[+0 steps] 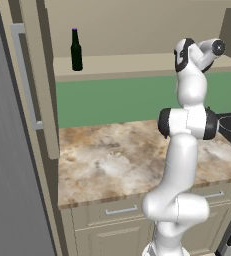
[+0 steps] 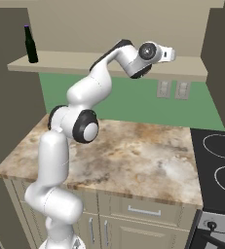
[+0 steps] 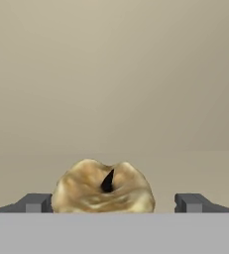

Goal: Get the candle and the beer from the cabinet and move them to the dining counter.

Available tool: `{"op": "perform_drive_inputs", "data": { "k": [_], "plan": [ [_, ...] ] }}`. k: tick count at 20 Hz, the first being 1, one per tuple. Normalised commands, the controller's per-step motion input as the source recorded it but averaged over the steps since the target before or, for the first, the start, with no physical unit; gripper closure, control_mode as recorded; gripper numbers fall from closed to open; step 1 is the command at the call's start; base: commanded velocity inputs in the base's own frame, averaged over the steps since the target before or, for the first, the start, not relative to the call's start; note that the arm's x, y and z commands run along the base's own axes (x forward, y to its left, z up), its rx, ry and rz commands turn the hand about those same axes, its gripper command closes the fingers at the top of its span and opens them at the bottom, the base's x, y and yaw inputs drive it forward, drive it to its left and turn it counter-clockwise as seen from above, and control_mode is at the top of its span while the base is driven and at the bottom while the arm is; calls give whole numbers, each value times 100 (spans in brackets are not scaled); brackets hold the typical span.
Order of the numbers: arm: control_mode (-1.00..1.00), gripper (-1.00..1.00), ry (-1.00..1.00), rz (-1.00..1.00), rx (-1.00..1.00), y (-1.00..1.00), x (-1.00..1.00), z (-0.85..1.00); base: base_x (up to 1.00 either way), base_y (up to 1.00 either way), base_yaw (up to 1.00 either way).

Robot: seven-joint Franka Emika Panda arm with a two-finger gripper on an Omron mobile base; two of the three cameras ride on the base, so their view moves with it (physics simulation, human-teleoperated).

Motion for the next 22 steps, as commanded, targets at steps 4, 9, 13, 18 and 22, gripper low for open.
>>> {"op": "perform_drive_inputs", "data": {
  "k": [4,9,13,18,22],
  "plan": [
    [-100,100,0,0,0,0,0,0,0,0,0],
    [-100,100,0,0,0,0,0,0,0,0,0],
    [-100,100,0,0,0,0,0,0,0,0,0],
    [-100,100,0,0,0,0,0,0,0,0,0],
    [-100,100,0,0,0,0,0,0,0,0,0]
  ]
}}
